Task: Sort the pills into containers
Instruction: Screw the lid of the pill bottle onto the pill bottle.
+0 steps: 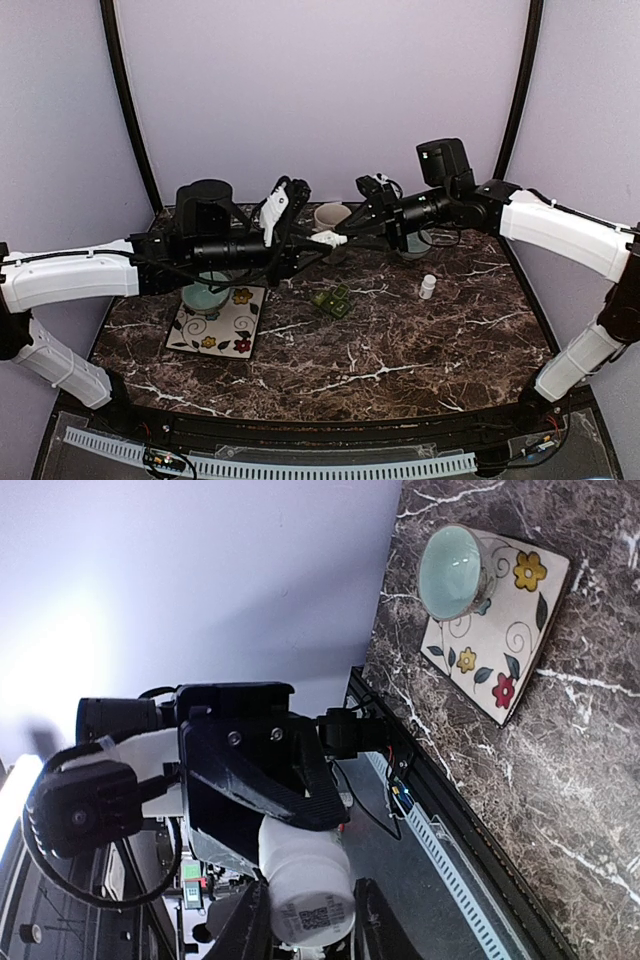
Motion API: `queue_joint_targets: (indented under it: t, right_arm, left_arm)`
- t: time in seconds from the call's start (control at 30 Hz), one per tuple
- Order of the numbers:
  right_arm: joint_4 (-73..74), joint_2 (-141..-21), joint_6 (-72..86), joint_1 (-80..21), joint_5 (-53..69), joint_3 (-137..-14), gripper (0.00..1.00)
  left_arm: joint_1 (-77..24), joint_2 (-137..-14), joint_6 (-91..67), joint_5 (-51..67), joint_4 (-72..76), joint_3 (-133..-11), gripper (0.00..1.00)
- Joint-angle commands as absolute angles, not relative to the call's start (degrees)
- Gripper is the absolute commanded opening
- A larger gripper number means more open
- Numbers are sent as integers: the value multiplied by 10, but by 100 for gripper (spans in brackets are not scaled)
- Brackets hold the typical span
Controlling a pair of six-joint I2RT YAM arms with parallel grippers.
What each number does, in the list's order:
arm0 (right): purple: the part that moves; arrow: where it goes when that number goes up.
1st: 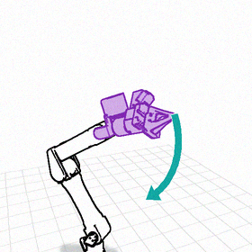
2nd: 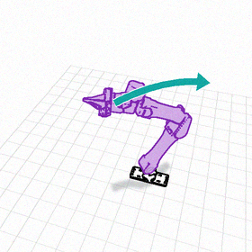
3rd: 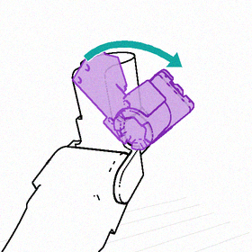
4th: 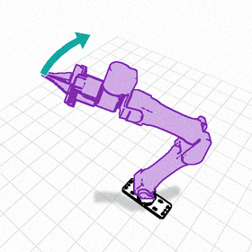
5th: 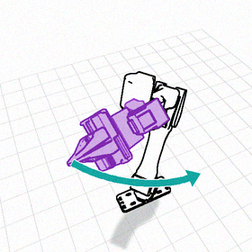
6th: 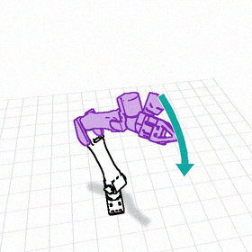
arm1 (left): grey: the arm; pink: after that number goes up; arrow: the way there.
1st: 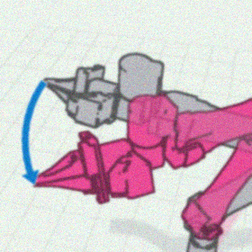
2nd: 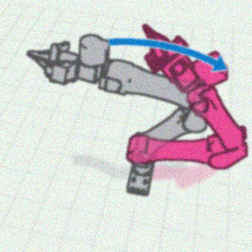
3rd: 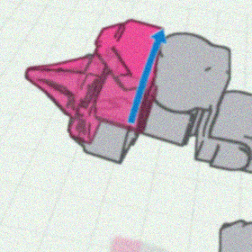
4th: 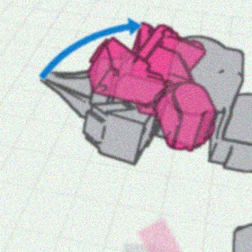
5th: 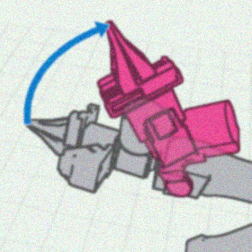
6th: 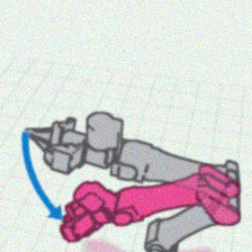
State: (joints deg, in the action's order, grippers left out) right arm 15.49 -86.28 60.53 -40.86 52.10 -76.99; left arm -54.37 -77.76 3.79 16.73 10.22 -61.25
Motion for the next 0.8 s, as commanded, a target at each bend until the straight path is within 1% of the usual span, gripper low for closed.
queue_joint_targets:
  t: [0.0, 0.13, 0.27, 0.47, 0.6, 0.67, 0.77]
  right_arm:
    - [94, -892, 646, -434, 508, -748, 0]
    - [89, -889, 667, -433, 507, -746, 0]
    - [100, -888, 673, -432, 501, -751, 0]
    - [108, -883, 672, -432, 493, -748, 0]
    - [142, -880, 637, -432, 484, -759, 0]
    - [158, -878, 618, -432, 478, -764, 8]
    - [158, -869, 606, -430, 474, -760, 14]
  left_arm:
    - [-599, -777, 122, 157, 228, -603, 0]
    - [-618, -778, 173, 120, 258, -585, 0]
    - [-621, -769, 186, 93, 324, -544, 0]
    - [-621, -755, 164, 59, 408, -496, 0]
    - [-621, -751, 127, 41, 435, -486, 0]
    - [-621, -752, 110, 36, 438, -486, 0]
    - [-620, -752, 93, 28, 435, -486, 0]
